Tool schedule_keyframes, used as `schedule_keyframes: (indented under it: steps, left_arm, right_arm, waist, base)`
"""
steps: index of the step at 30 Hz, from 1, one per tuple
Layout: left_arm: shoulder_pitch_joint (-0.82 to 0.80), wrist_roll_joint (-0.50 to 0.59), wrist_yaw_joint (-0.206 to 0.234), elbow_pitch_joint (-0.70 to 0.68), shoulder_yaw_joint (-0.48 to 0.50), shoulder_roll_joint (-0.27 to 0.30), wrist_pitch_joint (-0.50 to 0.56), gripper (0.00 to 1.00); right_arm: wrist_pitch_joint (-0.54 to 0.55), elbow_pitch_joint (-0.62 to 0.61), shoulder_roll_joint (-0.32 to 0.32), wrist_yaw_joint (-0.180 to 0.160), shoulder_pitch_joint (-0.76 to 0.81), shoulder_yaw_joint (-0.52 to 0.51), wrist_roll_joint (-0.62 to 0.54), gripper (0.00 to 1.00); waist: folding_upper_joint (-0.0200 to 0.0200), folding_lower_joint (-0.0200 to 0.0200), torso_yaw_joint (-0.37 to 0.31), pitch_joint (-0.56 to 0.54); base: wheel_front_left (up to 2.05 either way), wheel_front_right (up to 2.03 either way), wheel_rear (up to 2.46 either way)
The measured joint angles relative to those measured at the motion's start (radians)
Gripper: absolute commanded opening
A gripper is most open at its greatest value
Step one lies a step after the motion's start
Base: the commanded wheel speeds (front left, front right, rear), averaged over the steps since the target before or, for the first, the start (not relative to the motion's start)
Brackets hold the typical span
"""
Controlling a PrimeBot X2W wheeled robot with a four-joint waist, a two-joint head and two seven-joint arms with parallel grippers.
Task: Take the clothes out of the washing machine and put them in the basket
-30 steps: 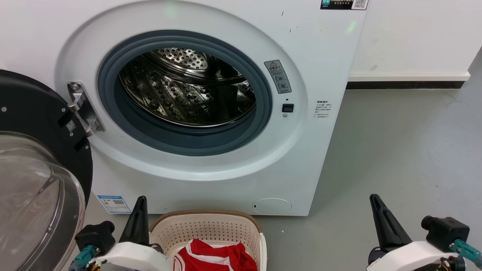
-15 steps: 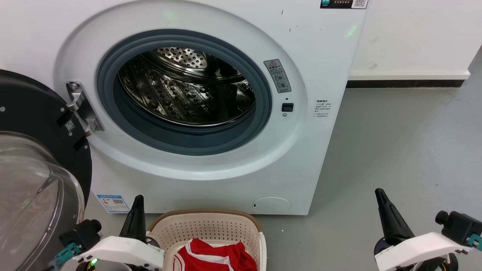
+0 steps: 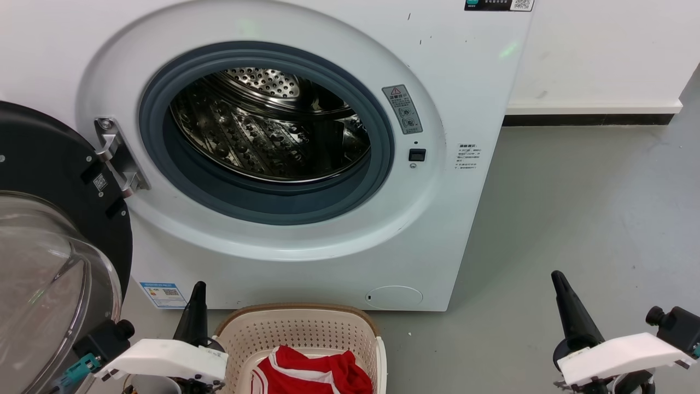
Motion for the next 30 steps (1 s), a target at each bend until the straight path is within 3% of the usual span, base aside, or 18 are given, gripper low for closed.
schedule_keyframes:
  steps: [30]
  left_arm:
    - [-0.036, -0.343, -0.033, 0.024, 0.050, -0.015, 0.080, 0.00]
  right_arm:
    - [0.041, 0.055, -0.005, 0.000, -0.055, -0.036, 0.362, 0.00]
  waist:
    - [0.0000, 0.0000, -0.003, 0.008]
  base:
    - [0.00, 0.00, 0.00]
